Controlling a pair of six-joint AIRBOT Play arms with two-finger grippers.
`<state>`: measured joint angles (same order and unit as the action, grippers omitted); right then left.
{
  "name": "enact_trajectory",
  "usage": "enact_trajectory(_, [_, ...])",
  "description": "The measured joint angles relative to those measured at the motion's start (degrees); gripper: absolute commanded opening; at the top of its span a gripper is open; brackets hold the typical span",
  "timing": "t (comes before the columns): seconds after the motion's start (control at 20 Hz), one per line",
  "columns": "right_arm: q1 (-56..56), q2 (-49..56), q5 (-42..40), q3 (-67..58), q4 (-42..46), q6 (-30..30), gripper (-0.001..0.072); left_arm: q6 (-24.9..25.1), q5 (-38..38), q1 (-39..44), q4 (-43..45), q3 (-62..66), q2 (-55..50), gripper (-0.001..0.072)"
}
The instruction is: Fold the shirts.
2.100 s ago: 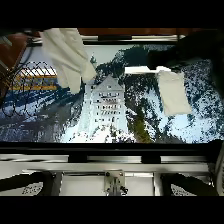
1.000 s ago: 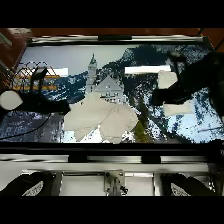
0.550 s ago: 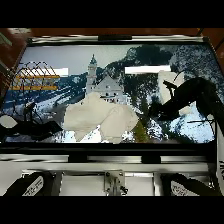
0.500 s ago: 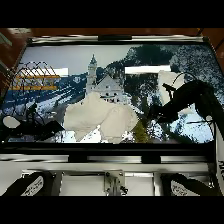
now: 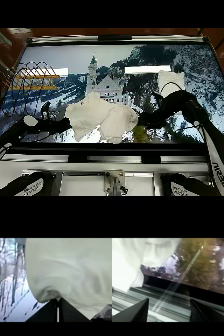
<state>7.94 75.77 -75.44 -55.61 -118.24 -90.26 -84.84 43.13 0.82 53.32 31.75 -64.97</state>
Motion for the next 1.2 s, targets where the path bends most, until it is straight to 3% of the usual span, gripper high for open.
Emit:
enact_trajectory(0.35, [11.56,6.19,12.59,1.22,-12.61,-0.31,0.0627,3.67,1.20,-0.13,-0.13,6.23,2.23,0.0038])
enact_trajectory(0.4, [12.79,7.56,13.75,1.29,-13.18,0.04,0.0589,3.93,1.86,-0.11,0.00,7.04,2.51,0.0039])
enact_trajectory(0.45, [13.66,8.57,14.75,1.29,-13.77,0.04,0.0351,4.09,2.29,-0.04,0.02,7.61,2.71,0.0038])
enact_trajectory(0.5, [14.29,9.18,16.15,1.29,-14.14,0.07,0.0069,4.28,2.73,0.17,0.07,8.11,2.86,0.0038])
enact_trajectory(0.65, [14.88,8.33,20.52,-0.70,-14.91,0.04,0.0079,6.25,4.94,0.26,0.24,10.12,3.58,0.0037])
enact_trajectory(0.8, [13.27,2.67,19.96,-7.17,-12.48,-2.27,0.0080,10.32,10.32,-1.27,3.30,17.68,6.40,0.0037])
enact_trajectory(1.0, [9.22,-10.67,19.04,-23.19,-8.70,-5.14,0.0079,12.61,16.52,-3.76,7.93,39.63,14.23,0.0037])
enact_trajectory(1.2, [7.76,-22.82,23.10,-42.53,-7.65,-7.48,0.0079,13.31,18.64,-4.42,2.14,62.86,21.59,0.0037])
